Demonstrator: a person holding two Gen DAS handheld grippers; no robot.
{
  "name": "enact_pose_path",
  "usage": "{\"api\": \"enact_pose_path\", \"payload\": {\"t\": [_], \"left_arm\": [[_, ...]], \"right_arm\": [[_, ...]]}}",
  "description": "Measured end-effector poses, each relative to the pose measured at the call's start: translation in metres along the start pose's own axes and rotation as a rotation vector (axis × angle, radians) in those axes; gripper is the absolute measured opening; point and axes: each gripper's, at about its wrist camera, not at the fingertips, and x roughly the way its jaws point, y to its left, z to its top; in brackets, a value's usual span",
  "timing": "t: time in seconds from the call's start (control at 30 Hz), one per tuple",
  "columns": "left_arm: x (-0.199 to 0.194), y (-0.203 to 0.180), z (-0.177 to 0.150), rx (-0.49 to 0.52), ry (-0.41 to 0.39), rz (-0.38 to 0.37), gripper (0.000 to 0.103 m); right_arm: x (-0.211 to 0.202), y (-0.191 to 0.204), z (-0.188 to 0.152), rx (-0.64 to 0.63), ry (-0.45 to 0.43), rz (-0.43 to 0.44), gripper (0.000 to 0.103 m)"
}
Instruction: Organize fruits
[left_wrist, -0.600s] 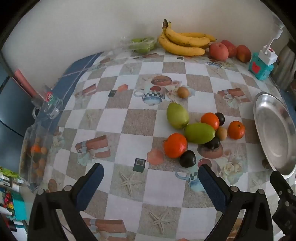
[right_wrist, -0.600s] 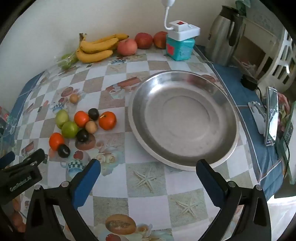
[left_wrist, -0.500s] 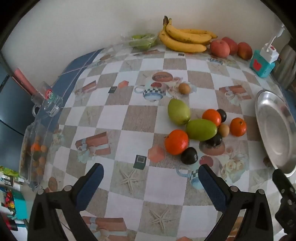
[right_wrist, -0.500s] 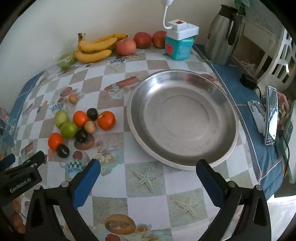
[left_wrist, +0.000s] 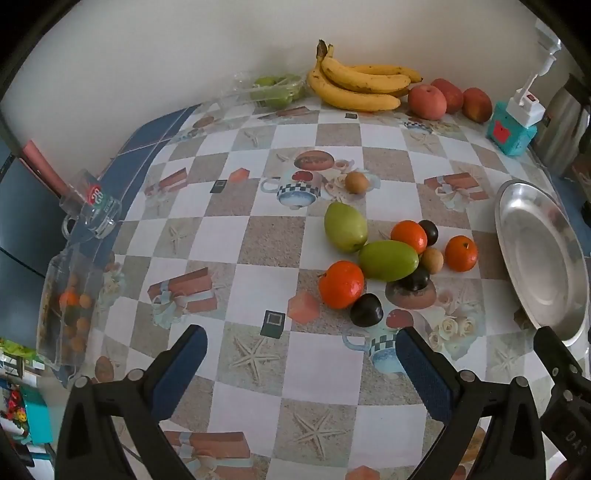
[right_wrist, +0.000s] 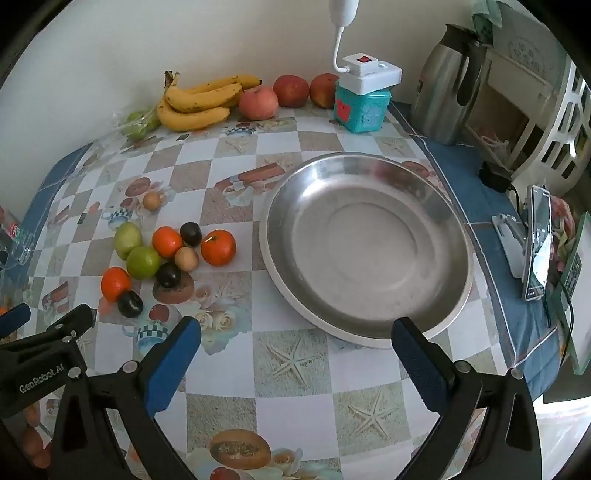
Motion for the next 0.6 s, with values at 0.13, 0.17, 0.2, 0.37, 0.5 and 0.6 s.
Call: {"api": "enact_pose_path", "payload": {"t": [0.13, 0.17, 0.2, 0.37, 0.5, 0.6], "left_arm": [[-0.0006, 0.0002, -0.0002, 0.0, -0.002, 0.0, 0.103], [-0.0007, 0.0002, -0.0001, 0.0, -0.003, 0.0, 0.103], [-0.0006, -0.0001, 0.0001, 0.0, -0.002, 0.001, 0.103], [-0.0009, 0.0, 0.0009, 0.001, 0.001, 0.002, 0.103], [-0.0018, -0.0003, 0.0012, 0.003, -0.002, 0.007, 0.103], [-0.0022, -0.0002, 0.0011, 0.003, -0.003, 0.008, 0.103]], "right_arm": [[-0.0016, -0.0004, 0.0, -0.001, -0.012, 0.002, 0.103], [-0.002, 0.0, -0.001, 0.0, -0.015, 0.0, 0.103], [-0.0024, 0.0, -0.0009, 0.0, -0.015, 0.001, 0.103], [-0.0032, 0.0009, -0.0009, -0.005, -0.019, 0.0, 0.103], [-0.0031, 0.0016, -0.0009, -0.008, -0.02, -0.001, 0.103], [-0.0038, 0.0013, -0.001, -0.009, -0.02, -0.003, 0.103]]}}
